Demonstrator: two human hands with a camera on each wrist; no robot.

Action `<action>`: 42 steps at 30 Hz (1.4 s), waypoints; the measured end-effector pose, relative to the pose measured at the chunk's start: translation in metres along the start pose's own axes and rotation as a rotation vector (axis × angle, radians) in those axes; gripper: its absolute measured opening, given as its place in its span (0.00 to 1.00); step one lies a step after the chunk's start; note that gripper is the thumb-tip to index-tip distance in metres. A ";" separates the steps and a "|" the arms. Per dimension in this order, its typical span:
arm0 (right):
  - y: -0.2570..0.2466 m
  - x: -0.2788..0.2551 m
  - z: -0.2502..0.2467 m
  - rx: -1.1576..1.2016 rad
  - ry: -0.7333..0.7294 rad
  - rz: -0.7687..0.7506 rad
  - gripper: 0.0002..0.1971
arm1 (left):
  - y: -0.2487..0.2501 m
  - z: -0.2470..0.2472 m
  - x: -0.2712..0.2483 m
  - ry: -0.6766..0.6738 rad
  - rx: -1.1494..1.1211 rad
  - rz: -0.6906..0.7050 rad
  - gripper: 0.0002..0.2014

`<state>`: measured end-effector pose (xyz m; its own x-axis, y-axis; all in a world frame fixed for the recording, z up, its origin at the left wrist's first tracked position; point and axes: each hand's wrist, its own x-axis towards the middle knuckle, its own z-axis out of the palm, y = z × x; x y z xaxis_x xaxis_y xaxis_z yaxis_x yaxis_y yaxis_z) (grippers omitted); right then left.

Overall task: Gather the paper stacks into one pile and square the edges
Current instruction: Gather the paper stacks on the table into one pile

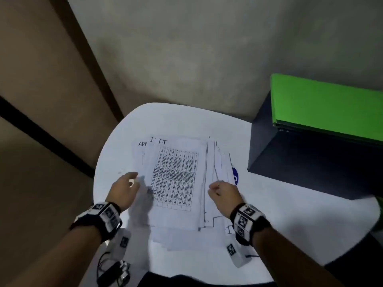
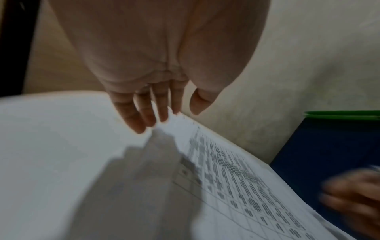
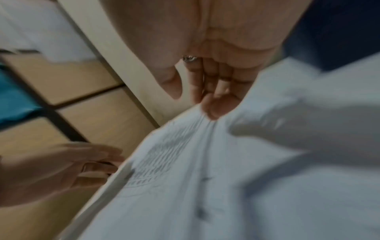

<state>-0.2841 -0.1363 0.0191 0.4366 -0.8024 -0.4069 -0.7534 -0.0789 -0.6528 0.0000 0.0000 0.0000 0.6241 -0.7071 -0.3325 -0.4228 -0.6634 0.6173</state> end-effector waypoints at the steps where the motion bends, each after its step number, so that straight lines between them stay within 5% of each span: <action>1: -0.003 0.014 0.016 -0.011 0.000 0.025 0.16 | 0.002 0.007 0.008 -0.017 -0.007 -0.029 0.23; 3: -0.016 0.029 0.035 -0.098 -0.009 0.107 0.28 | 0.011 0.019 0.014 -0.066 -0.050 -0.098 0.28; 7: -0.027 0.037 0.064 -0.139 0.061 0.235 0.36 | 0.017 0.034 0.020 -0.072 -0.122 -0.152 0.16; 12: -0.029 0.047 0.066 0.117 0.119 0.374 0.38 | 0.018 0.043 0.023 -0.098 0.022 -0.075 0.30; 16: -0.037 0.049 0.061 0.201 0.125 0.357 0.33 | 0.014 0.041 0.025 0.022 0.144 0.047 0.20; 19: -0.040 0.046 0.054 0.165 0.185 0.237 0.19 | 0.018 0.037 0.028 0.083 -0.036 0.062 0.09; 21: -0.040 0.041 0.044 0.240 0.179 0.188 0.16 | 0.025 0.036 0.028 -0.024 -0.191 0.006 0.14; 23: -0.039 0.038 0.033 0.371 0.198 0.164 0.23 | 0.026 0.036 0.031 -0.164 -0.385 -0.126 0.30; 26: -0.032 0.039 0.023 0.574 0.207 0.127 0.17 | 0.020 0.037 0.039 -0.193 -0.601 -0.300 0.49; 30: -0.028 0.042 0.023 0.673 0.191 0.115 0.14 | 0.015 0.031 0.038 -0.260 -0.677 -0.195 0.32; 34: -0.026 0.043 0.044 0.339 0.359 0.277 0.19 | 0.016 -0.001 0.044 -0.093 -0.652 -0.107 0.04; 39: -0.032 0.044 0.086 -0.328 0.168 0.252 0.47 | -0.018 -0.038 0.057 -0.019 -0.591 -0.158 0.02; 42: -0.024 0.046 0.093 -0.484 0.124 0.206 0.48 | -0.038 -0.061 0.061 -0.017 -0.582 -0.163 0.06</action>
<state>-0.2001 -0.1161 -0.0430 0.2164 -0.8914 -0.3981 -0.9706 -0.1524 -0.1865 0.0942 -0.0035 -0.0005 0.6382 -0.6143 -0.4640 0.1093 -0.5244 0.8444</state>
